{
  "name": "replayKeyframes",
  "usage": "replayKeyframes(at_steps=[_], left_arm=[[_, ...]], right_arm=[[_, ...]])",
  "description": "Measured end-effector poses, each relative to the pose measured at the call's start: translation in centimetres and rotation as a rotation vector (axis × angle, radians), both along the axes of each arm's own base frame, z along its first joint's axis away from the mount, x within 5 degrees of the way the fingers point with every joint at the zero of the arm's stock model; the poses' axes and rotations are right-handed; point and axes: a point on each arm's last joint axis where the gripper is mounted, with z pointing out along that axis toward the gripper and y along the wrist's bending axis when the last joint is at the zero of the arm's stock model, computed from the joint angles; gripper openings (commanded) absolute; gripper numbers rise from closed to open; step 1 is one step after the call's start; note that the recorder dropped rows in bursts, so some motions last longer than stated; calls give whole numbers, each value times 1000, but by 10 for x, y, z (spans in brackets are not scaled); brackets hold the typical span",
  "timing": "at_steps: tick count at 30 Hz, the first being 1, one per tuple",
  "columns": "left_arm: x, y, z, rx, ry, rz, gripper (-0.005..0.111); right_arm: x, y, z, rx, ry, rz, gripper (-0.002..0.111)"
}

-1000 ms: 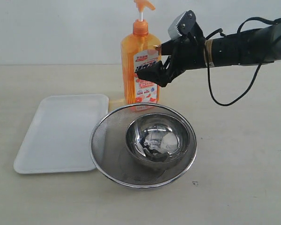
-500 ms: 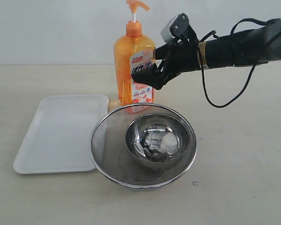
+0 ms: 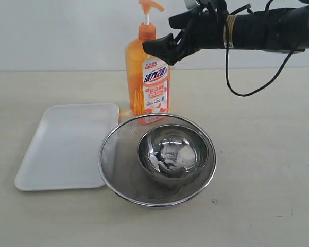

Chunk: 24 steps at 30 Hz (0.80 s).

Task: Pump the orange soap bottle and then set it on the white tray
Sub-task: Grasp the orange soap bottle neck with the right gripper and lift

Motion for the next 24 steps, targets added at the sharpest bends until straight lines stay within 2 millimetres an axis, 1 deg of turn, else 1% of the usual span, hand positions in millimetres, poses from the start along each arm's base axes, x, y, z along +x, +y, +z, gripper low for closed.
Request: replayKeyframes(at_steps=[2, 7, 10, 11, 12, 13, 14, 16, 18, 20, 21, 24], left_arm=[[0, 0, 0, 0, 0, 0, 5], [0, 0, 0, 0, 0, 0, 5], [0, 0, 0, 0, 0, 0, 5], [0, 0, 0, 0, 0, 0, 5], [0, 0, 0, 0, 0, 0, 5], [0, 0, 0, 0, 0, 0, 5], [0, 0, 0, 0, 0, 0, 5], [0, 0, 0, 0, 0, 0, 5], [0, 0, 0, 0, 0, 0, 5], [0, 0, 0, 0, 0, 0, 5], [0, 0, 0, 0, 0, 0, 5], [0, 0, 0, 0, 0, 0, 5]], right_arm=[[-1, 0, 6, 27, -11, -4, 101], [-1, 4, 10, 58, -32, -13, 101], [-4, 14, 11, 53, -49, -3, 101], [-6, 20, 11, 52, -58, 1, 99], [-8, 25, 11, 50, -69, 4, 95], [-10, 31, 11, 47, -79, 6, 89], [-12, 37, 12, 43, -89, 7, 79], [-13, 46, 11, 28, -102, -20, 58], [-12, 49, 10, 16, -90, -69, 30], [-10, 49, 9, 13, -83, -100, 5], [-9, 48, 10, 18, -78, -113, 0], [-7, 46, 11, 35, -74, -146, 4]])
